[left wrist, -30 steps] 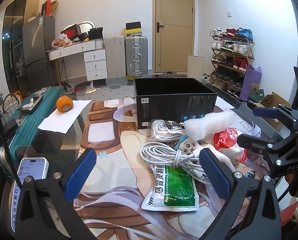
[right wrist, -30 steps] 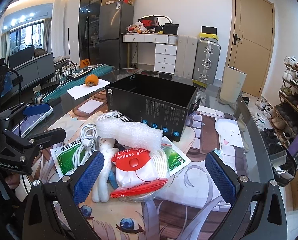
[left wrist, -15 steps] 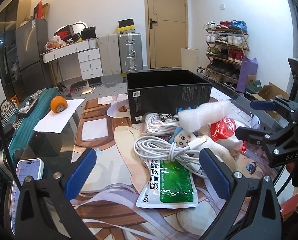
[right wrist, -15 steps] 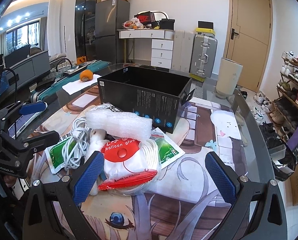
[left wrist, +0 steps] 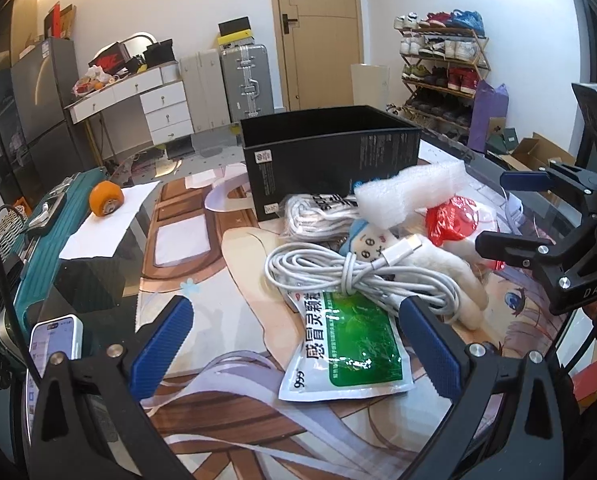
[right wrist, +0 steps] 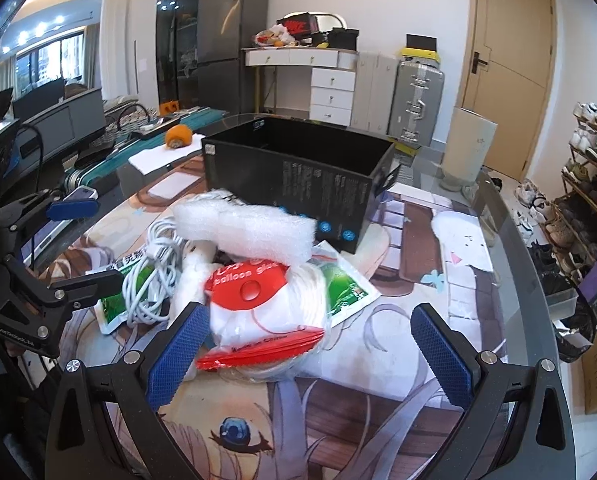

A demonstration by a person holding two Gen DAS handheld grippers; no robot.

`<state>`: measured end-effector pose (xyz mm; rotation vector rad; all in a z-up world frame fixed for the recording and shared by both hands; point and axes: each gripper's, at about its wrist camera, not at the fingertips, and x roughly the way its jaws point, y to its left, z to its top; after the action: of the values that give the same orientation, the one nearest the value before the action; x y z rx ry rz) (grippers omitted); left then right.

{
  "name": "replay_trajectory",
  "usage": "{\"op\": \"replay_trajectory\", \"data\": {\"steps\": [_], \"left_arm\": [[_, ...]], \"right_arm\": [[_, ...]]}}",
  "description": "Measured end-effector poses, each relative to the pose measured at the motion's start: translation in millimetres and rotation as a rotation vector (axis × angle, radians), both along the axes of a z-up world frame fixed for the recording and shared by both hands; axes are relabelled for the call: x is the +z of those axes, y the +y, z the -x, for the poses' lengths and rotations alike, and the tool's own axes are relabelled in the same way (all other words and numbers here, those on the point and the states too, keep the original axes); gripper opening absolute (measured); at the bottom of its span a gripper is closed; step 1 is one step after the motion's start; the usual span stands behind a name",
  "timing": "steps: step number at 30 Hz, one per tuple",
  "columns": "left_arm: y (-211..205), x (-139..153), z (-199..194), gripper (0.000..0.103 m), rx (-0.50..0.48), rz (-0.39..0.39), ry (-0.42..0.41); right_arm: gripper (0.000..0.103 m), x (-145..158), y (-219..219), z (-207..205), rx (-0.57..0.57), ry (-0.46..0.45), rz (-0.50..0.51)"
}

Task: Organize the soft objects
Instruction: 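Move both tools toward the pile of items beside the black box, then close the right gripper on the red-labelled balloon glue bag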

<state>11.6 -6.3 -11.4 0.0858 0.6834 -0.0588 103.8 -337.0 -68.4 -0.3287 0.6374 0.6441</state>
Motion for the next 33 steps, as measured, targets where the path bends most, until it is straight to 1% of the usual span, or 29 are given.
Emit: {"op": "replay_trajectory", "data": {"steps": [5,7,9,12,19,21,24,28,30,33], "left_arm": [[-0.5,-1.7,-1.4,0.103,-0.013,-0.002,0.025],[-0.3,-2.5,-1.4,0.103,-0.015,-0.008,0.032],[-1.3,-4.0,-2.2,0.103,-0.013,-0.009,0.036],[-1.8,-6.1,-3.5,0.103,-0.021,-0.011,0.047],[-2.7,-8.9,-3.9,0.103,-0.026,-0.007,0.058],[-2.1,-9.0,-4.6,0.103,-0.026,-0.006,0.061],[-1.2,-10.9,-5.6,0.103,-0.023,-0.009,0.071],[-0.5,-11.2,-5.3,0.103,-0.024,-0.003,0.072],[-0.2,-11.2,-5.6,0.103,-0.025,-0.003,0.073],[-0.1,-10.8,-5.5,0.103,-0.028,-0.001,0.072]], "right_arm": [[0.103,-3.2,6.9,2.4,0.026,0.007,0.006],[0.100,-3.8,10.5,3.9,0.034,-0.001,0.012],[0.091,-4.4,14.2,4.6,0.043,-0.004,0.020],[0.083,-6.0,17.8,4.6,0.048,-0.003,0.038],[0.075,-10.1,23.8,7.0,0.069,-0.005,0.050],[0.069,-12.2,25.9,6.5,0.072,0.001,0.061],[0.064,-15.7,27.7,5.6,0.080,0.013,0.067],[0.063,-15.2,26.3,5.1,0.082,0.016,0.060],[0.062,-12.9,24.3,8.8,0.087,-0.007,0.047],[0.062,-9.8,20.8,15.9,0.107,-0.015,0.028]]}}
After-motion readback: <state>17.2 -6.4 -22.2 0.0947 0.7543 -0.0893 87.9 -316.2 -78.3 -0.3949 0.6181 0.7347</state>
